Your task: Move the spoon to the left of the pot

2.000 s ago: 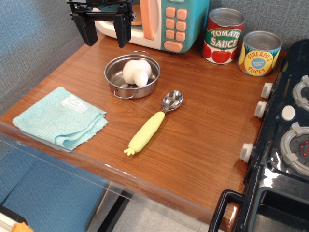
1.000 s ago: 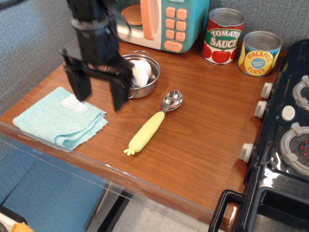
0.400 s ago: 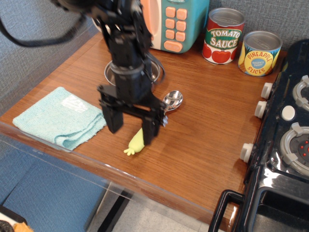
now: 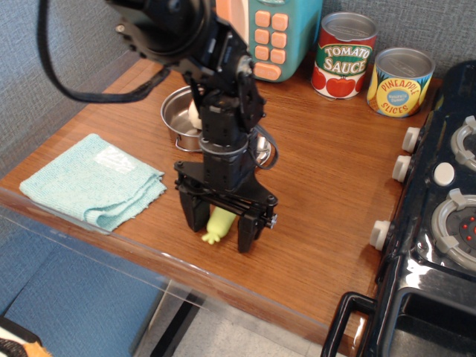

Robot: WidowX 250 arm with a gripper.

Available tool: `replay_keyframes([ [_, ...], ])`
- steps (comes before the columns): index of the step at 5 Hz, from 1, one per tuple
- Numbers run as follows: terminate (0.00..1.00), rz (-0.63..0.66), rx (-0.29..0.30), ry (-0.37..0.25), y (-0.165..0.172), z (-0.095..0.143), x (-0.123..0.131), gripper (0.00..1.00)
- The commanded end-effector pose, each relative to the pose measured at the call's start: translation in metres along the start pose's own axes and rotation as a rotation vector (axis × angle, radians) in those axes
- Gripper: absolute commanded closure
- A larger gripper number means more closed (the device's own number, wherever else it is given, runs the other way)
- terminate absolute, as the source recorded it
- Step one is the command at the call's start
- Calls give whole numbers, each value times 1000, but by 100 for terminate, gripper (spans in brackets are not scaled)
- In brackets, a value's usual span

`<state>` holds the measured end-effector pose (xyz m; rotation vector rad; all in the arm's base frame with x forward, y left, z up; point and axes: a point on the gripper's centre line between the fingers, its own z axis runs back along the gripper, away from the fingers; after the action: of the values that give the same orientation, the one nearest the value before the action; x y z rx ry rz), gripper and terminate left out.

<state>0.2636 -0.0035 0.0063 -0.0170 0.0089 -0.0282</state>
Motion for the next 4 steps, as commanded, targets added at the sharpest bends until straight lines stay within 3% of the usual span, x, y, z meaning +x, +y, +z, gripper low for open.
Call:
replay_keyframes([
  [1,0,7,8,-5,7,-1,2,100],
  [3,0,1,-9,1,9,6,2,100],
  [4,0,-36,-27,-11,7,22,4,100],
])
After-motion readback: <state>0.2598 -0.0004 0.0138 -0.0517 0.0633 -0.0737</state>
